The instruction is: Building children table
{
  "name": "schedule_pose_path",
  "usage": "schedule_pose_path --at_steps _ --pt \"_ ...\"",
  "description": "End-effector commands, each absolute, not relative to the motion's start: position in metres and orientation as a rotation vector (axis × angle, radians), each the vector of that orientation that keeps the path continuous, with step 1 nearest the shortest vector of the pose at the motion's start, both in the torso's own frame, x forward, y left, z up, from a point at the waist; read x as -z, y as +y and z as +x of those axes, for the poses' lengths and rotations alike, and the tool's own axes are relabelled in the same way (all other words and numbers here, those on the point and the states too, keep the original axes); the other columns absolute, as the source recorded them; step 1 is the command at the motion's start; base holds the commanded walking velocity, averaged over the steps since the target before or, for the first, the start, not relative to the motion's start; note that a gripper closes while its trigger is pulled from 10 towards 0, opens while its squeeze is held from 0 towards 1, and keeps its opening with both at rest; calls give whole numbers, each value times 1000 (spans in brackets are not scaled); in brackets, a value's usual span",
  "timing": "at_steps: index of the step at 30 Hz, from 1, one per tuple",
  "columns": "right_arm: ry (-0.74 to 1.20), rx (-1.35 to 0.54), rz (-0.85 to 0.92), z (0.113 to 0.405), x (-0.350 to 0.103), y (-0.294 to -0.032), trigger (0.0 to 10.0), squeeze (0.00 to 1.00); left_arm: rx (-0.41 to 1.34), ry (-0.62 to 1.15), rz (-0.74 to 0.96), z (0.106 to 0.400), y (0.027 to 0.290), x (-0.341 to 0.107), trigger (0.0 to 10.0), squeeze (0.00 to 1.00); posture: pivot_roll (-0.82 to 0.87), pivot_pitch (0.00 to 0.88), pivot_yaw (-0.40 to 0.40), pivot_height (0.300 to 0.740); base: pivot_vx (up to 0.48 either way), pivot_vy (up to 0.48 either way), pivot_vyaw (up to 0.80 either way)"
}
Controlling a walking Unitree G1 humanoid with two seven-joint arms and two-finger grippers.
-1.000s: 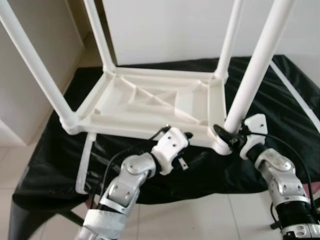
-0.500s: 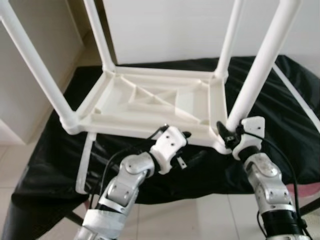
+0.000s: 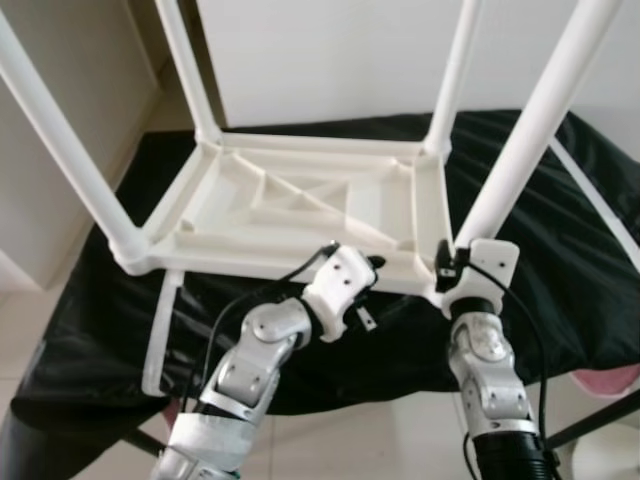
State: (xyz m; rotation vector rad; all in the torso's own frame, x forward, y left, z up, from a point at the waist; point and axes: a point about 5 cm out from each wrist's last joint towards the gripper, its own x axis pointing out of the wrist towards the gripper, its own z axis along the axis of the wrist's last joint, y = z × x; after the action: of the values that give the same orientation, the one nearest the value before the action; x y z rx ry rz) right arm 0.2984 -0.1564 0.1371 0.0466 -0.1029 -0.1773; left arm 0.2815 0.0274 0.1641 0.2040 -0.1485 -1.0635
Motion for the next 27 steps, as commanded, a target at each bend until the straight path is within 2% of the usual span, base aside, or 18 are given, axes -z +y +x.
schedule_pose_path --at_steps 1,11,12,19,25,26,27 --pt "11 162 99 296 -116 -153 10000 0 1015 -138 201 283 30 -162 10000 0 -61 37 58 740 0 0 0" --pt "-44 140 80 297 -123 -146 10000 0 1000 -125 207 284 34 -158 10000 0 -61 26 58 740 0 0 0" --pt "-58 129 85 298 -125 -148 10000 1000 1000 -123 210 284 35 -158 10000 0 -59 23 56 740 0 0 0" --pt "-118 72 95 297 -132 -152 10000 1000 999 -123 222 284 35 -157 10000 0 -56 20 55 740 0 0 0" --pt "-191 -9 113 294 -140 -165 10000 1000 1001 -134 231 284 35 -160 10000 0 -50 17 55 740 0 0 0" --pt "-193 -58 80 292 -139 -177 10000 1000 1000 -137 234 285 36 -161 10000 0 -50 17 54 740 0 0 0" --pt "-192 -84 62 291 -138 -183 10000 941 999 -138 236 285 36 -161 10000 0 -53 17 56 740 0 0 0"
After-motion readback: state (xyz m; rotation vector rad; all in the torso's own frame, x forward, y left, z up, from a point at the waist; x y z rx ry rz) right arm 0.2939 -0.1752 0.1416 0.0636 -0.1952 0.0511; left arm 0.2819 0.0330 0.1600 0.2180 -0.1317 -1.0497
